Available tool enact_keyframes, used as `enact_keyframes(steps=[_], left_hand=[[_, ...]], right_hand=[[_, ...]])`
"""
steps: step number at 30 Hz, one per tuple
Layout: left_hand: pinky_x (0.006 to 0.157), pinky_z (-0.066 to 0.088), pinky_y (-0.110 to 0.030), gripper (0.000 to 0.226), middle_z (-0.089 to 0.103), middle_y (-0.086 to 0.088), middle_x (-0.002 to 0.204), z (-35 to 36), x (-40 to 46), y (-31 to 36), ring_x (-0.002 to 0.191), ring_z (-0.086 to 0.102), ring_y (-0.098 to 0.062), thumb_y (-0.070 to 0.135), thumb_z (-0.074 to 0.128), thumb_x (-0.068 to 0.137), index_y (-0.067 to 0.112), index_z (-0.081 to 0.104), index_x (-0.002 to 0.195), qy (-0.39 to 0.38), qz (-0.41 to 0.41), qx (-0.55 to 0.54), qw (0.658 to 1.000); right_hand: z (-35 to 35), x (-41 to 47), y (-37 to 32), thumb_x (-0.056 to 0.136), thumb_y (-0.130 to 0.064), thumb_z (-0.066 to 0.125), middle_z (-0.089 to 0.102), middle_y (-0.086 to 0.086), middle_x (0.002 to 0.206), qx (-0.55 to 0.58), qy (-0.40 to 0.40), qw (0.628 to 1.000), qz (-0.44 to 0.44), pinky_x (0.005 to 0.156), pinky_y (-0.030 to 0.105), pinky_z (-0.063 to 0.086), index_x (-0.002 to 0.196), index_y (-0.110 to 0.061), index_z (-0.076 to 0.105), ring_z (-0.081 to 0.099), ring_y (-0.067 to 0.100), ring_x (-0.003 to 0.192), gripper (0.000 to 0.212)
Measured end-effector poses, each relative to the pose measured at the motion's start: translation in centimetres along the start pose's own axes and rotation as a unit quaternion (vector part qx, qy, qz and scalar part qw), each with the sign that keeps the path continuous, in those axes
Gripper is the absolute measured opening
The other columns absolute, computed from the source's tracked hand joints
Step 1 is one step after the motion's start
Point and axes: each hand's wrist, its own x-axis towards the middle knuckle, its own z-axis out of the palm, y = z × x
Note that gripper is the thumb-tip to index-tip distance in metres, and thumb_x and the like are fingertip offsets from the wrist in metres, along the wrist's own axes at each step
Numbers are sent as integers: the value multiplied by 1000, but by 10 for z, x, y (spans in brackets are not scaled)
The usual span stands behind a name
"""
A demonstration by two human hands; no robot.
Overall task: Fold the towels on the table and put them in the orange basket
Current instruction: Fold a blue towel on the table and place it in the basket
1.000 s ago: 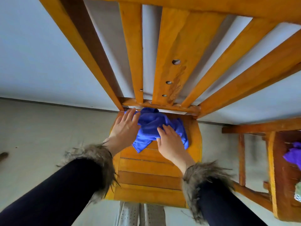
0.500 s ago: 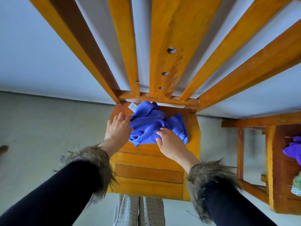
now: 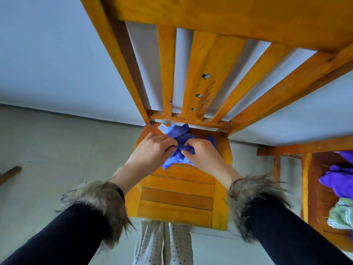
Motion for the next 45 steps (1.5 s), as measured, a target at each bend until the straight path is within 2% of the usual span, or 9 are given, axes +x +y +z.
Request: enact_keyframes(steps=[3, 7, 14, 18, 22, 26, 32, 38, 45], left_hand=[[55, 44, -26, 26, 66, -5, 78, -34, -4, 19, 62, 57, -22, 27, 49, 86, 10, 67, 85, 9, -46, -50, 998], [58, 32, -15, 10, 59, 2, 77, -83, -16, 53, 64, 47, -12, 17, 61, 87, 9, 66, 86, 47, -78, -82, 993], [64, 37, -10, 6, 56, 7, 76, -181, -33, 120, 65, 49, -6, 16, 60, 89, 11, 65, 88, 113, -92, -79, 986], [65, 37, -8, 6, 49, 17, 71, -240, -68, 139, 65, 49, -4, 11, 59, 89, 12, 65, 88, 182, -102, -67, 976], [64, 38, -12, 15, 53, 9, 72, -291, -123, 141, 69, 48, -6, 8, 56, 88, 21, 61, 84, 237, -153, -73, 956], [64, 39, -13, 17, 57, 7, 74, -336, -195, 134, 69, 49, -6, 9, 56, 88, 24, 60, 83, 309, -214, -61, 925], [65, 39, -13, 8, 61, 7, 77, -386, -332, 114, 70, 53, -6, 15, 59, 89, 21, 62, 83, 393, -286, 12, 874], [61, 36, -17, 12, 57, 6, 70, -406, -481, 92, 66, 50, -9, 21, 62, 88, 24, 57, 77, 424, -383, 42, 819], [66, 33, -11, 14, 51, 2, 93, -407, -634, 63, 86, 47, -15, 4, 46, 93, 15, 55, 89, 422, -502, 22, 755]], right_hand=[[-32, -18, -14, 88, -22, 60, 68, 8, 98, 37, 20, 998, 37, 66, 22, 33, 100, -7, 64, 60, 24, 93, 20], [-77, -51, -40, 84, -23, 67, 62, -2, 85, 72, 94, 992, 42, 69, 20, 33, 90, -10, 65, 56, 17, 85, 14], [-163, -93, -111, 86, -28, 65, 58, -4, 82, 70, 125, 989, -21, 67, 23, 43, 86, -15, 64, 54, 13, 79, 13], [-196, -108, -161, 87, -29, 63, 59, -4, 85, 44, 148, 986, -70, 64, 17, 37, 86, -18, 64, 54, 11, 80, 12], [-207, -114, -233, 92, -23, 55, 59, -2, 94, 18, 127, 980, -150, 74, 19, 40, 96, -16, 65, 53, 12, 87, 12], [-188, -117, -315, 94, -20, 50, 55, -7, 90, 6, 83, 973, -216, 69, 8, 37, 98, -12, 63, 52, 10, 85, 15], [-125, -130, -440, 94, -26, 52, 57, -2, 75, 19, 42, 953, -298, 62, 21, 39, 86, -10, 57, 50, 15, 70, 18], [-28, -166, -561, 96, -11, 43, 51, -2, 86, 28, -8, 922, -387, 67, 19, 33, 83, -12, 51, 48, 15, 81, 15], [89, -202, -681, 97, -11, 43, 50, 0, 95, 19, -66, 879, -473, 70, 15, 29, 93, -3, 59, 47, 14, 85, 19]])
